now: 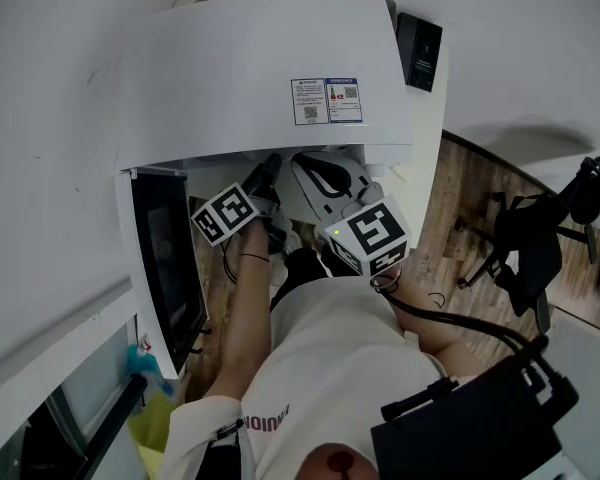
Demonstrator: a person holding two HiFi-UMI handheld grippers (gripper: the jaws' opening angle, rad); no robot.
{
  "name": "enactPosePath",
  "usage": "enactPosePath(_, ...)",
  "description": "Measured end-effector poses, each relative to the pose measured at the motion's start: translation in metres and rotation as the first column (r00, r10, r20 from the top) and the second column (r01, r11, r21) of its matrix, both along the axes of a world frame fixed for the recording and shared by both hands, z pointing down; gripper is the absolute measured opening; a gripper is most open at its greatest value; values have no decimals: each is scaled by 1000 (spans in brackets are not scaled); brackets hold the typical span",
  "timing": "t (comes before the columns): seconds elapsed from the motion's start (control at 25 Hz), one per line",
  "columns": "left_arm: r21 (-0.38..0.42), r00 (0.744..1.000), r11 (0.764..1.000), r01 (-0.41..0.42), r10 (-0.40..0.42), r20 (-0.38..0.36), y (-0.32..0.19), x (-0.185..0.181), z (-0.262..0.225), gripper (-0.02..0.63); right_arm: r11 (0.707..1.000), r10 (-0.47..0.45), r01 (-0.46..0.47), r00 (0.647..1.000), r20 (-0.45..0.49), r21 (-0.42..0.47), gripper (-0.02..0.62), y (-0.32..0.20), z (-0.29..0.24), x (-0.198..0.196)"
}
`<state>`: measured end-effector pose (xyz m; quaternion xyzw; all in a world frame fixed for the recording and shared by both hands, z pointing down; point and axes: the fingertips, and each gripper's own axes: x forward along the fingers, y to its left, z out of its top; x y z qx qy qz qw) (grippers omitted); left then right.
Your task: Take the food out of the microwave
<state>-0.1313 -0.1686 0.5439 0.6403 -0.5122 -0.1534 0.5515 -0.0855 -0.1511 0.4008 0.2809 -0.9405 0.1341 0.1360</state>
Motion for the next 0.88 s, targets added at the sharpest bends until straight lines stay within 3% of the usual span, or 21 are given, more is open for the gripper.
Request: enactPosePath(0.88,4,991,998,70,-69,-116,6,-6,-7,57,1000,-5,5,1000,-3,1,23,5,-1,-4)
